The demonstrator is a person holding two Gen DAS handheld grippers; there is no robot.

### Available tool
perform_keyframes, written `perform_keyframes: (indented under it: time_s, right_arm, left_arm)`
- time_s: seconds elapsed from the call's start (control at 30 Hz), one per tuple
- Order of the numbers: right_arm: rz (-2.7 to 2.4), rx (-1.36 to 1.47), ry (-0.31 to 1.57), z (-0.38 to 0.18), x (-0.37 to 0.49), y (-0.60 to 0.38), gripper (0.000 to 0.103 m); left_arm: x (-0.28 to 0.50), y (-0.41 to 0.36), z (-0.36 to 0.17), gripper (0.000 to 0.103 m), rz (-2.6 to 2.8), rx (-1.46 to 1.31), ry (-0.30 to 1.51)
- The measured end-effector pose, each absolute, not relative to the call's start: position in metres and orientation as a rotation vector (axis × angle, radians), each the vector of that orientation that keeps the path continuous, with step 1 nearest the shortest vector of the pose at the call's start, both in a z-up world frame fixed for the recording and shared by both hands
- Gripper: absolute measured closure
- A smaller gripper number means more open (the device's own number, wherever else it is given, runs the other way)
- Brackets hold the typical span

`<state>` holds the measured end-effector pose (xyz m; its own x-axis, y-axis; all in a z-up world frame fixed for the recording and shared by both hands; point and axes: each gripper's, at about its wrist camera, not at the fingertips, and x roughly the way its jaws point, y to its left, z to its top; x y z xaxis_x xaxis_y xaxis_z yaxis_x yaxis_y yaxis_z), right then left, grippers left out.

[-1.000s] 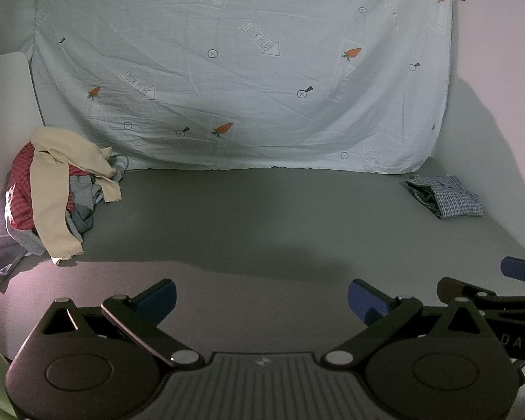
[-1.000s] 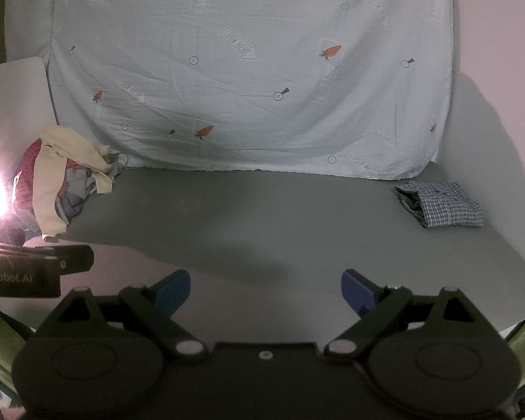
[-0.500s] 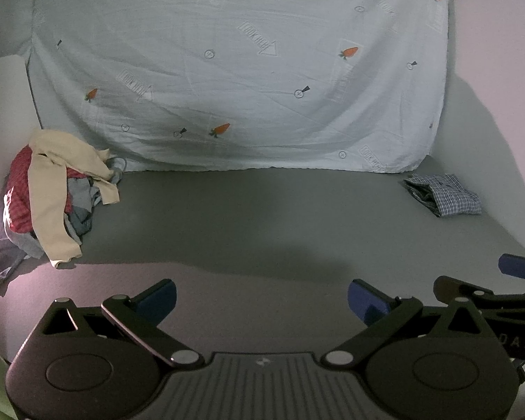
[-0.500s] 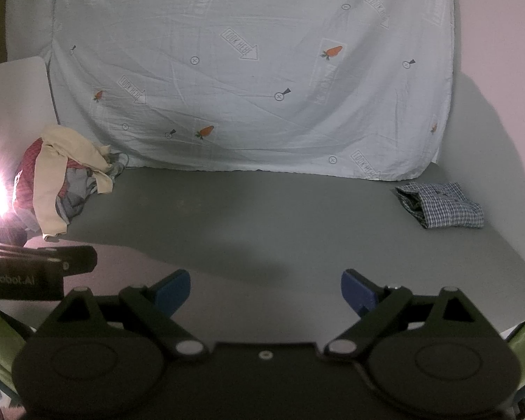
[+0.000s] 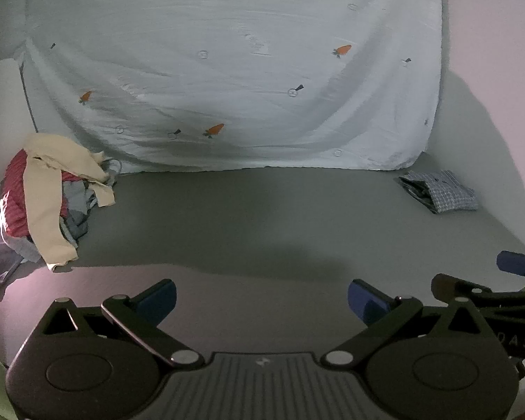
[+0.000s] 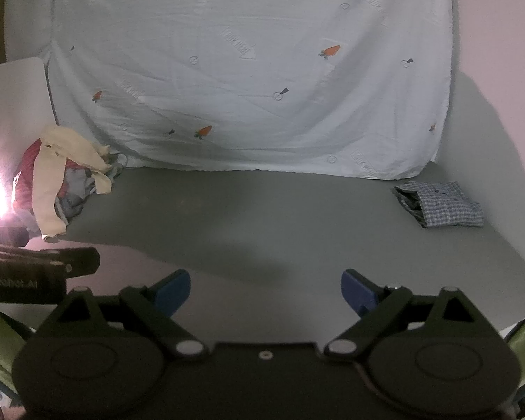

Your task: Fold clothes

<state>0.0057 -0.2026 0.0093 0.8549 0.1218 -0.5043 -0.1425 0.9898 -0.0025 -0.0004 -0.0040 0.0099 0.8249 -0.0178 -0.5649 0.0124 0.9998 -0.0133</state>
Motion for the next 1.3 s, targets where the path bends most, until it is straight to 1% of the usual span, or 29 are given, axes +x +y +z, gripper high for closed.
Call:
perform_keyframes:
  time_s: [0.17, 0.33, 0.4, 0.43, 0.5, 0.67, 0.8, 0.83, 0.93, 1.0, 1.07, 1.17, 1.3]
  right_arm:
    - [0.125, -0.028, 0.533, 0.008, 0.007, -0.204, 0.009]
    - [0.096, -0.018, 0.540, 0.001, 0.006, -0.214, 0.009]
    - [0.067, -0.002, 0.541, 0.000, 0.012, -0.226, 0.007]
    - [0.050, 0.018, 0.538, -0.001, 0.018, -0.235, 0.006]
    - [0.045, 0.070, 0.537, -0.004, 0.032, -0.254, 0.001]
    - [0.100, 0.214, 0.644, -0.027, 0.098, -0.295, 0.002]
    - [0.127, 0.228, 0.697, -0.033, 0.157, -0.316, 0.007]
    - [0.134, 0.201, 0.692, -0.032, 0.169, -0.314, 0.008]
    - [0.164, 0.088, 0.671, -0.035, 0.202, -0.304, 0.015]
    - [0.189, -0.001, 0.674, -0.043, 0.226, -0.290, 0.030]
    - [0.229, -0.072, 0.679, -0.048, 0.247, -0.270, 0.038]
    - [0.304, -0.147, 0.661, -0.048, 0.277, -0.231, 0.038]
    - [0.410, -0.190, 0.620, -0.042, 0.319, -0.161, 0.038]
  left_arm:
    - [0.006, -0.015, 0.009, 0.000, -0.040, 0.008, 0.605]
    - [0.023, -0.023, 0.002, 0.000, -0.104, -0.039, 0.634]
    - [0.038, -0.029, 0.000, 0.000, -0.133, -0.077, 0.639]
    - [0.046, -0.031, 0.001, 0.000, -0.146, -0.098, 0.635]
    - [0.062, -0.037, 0.001, 0.000, -0.173, -0.141, 0.627]
    - [0.107, -0.053, -0.001, 0.000, -0.220, -0.262, 0.636]
    - [0.162, -0.063, 0.000, 0.000, -0.214, -0.340, 0.729]
    - [0.176, -0.065, 0.000, 0.000, -0.216, -0.364, 0.756]
    - [0.211, -0.064, -0.003, 0.000, -0.203, -0.459, 0.826]
    - [0.229, -0.052, -0.007, 0.000, -0.161, -0.526, 0.851]
    - [0.239, -0.031, -0.007, 0.000, -0.098, -0.589, 0.854]
    - [0.250, 0.015, -0.008, 0.000, -0.001, -0.638, 0.829]
    - [0.265, 0.094, -0.005, 0.000, 0.157, -0.599, 0.746]
